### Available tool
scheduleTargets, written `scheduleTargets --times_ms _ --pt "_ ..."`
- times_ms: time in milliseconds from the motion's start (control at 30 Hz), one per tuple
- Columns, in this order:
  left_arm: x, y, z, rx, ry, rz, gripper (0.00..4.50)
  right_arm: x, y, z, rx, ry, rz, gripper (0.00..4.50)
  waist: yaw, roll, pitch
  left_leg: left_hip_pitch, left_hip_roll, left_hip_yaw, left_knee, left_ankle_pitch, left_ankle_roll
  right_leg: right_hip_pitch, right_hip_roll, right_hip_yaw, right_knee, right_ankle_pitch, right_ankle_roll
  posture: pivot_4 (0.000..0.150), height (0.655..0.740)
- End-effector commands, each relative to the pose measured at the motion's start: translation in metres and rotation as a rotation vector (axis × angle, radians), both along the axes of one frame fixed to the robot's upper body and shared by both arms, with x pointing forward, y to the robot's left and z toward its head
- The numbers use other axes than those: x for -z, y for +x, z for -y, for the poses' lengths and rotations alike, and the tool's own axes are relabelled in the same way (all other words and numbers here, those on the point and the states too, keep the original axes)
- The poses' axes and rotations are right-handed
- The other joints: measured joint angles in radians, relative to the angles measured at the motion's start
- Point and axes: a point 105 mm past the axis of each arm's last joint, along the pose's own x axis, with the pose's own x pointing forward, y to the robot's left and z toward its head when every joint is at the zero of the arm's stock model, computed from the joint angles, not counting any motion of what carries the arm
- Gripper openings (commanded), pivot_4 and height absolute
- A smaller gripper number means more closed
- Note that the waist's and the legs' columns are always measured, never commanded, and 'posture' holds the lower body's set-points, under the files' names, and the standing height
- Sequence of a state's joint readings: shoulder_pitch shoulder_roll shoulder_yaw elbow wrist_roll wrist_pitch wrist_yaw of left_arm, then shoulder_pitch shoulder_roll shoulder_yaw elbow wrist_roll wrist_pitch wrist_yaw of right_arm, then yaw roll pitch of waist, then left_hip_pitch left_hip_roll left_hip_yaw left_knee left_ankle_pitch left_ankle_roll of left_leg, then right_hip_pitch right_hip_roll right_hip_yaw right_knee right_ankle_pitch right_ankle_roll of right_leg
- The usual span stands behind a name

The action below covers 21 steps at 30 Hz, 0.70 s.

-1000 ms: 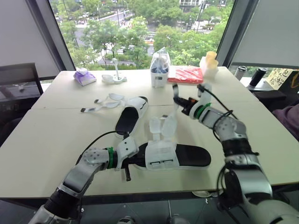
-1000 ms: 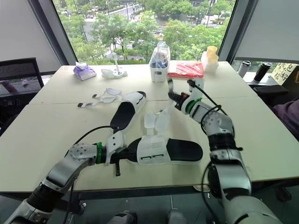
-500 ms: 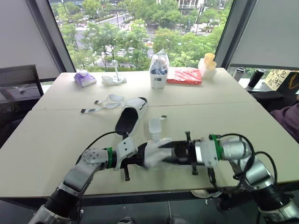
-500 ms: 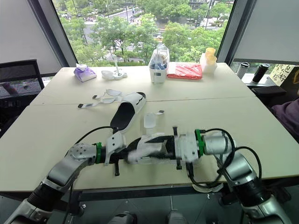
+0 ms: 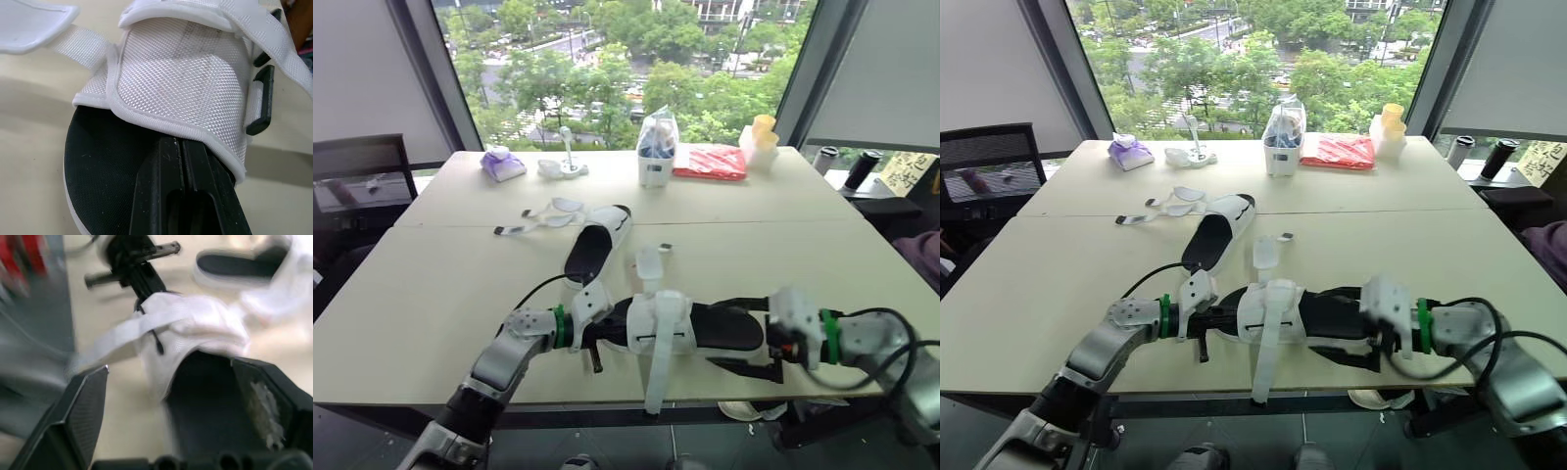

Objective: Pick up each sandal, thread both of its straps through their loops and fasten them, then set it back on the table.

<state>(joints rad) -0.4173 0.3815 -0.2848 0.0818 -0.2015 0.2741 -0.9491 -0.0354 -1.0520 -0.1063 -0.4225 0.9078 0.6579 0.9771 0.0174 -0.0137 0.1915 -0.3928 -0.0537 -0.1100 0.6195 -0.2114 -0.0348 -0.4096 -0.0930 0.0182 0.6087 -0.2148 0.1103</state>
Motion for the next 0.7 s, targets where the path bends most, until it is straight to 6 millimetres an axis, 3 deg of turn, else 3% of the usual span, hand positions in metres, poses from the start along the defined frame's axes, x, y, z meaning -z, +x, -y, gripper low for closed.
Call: scheduleTargets --times_ms 33,100,200,367,700 --pt "0.000 0.006 0.009 -0.006 0.019 0.029 0.00 -0.010 -0.027 -0.018 -0.024 0.158 -0.295 4.33 0.001 0.000 0.000 -0.001 0.000 0.000 0.000 0.000 0.000 0.000 -0.001 -0.002 0.000 0.000 0.000 0.150 0.7400" --pt "0.001 0.008 0.011 -0.019 0.019 0.026 0.00 -0.007 -0.037 -0.024 -0.034 0.179 -0.351 4.33 0.000 0.001 0.000 -0.001 0.000 0.001 0.000 0.000 0.000 0.001 -0.002 -0.004 -0.003 -0.001 0.001 0.150 0.7400" --pt "0.004 0.008 0.017 -0.016 0.016 0.015 0.00 0.012 -0.042 -0.031 0.006 0.128 -0.409 4.33 -0.002 0.001 -0.001 -0.003 0.000 0.004 0.000 -0.001 0.000 0.004 -0.002 -0.007 -0.012 -0.001 0.001 0.150 0.7400" --pt "0.005 0.002 0.021 0.021 0.017 0.003 0.00 0.043 -0.032 -0.040 0.095 0.069 -0.411 4.33 0.003 0.002 -0.002 -0.016 -0.001 0.004 0.009 -0.005 0.009 0.000 -0.005 -0.009 -0.015 0.000 0.002 0.150 0.7400" --pt "0.004 -0.004 0.015 0.041 0.033 -0.006 0.00 0.054 -0.016 -0.069 0.070 0.155 -0.438 4.33 -0.004 0.002 -0.002 -0.016 -0.002 0.004 0.009 -0.006 0.010 -0.001 -0.004 -0.010 -0.014 0.001 0.006 0.150 0.7400"
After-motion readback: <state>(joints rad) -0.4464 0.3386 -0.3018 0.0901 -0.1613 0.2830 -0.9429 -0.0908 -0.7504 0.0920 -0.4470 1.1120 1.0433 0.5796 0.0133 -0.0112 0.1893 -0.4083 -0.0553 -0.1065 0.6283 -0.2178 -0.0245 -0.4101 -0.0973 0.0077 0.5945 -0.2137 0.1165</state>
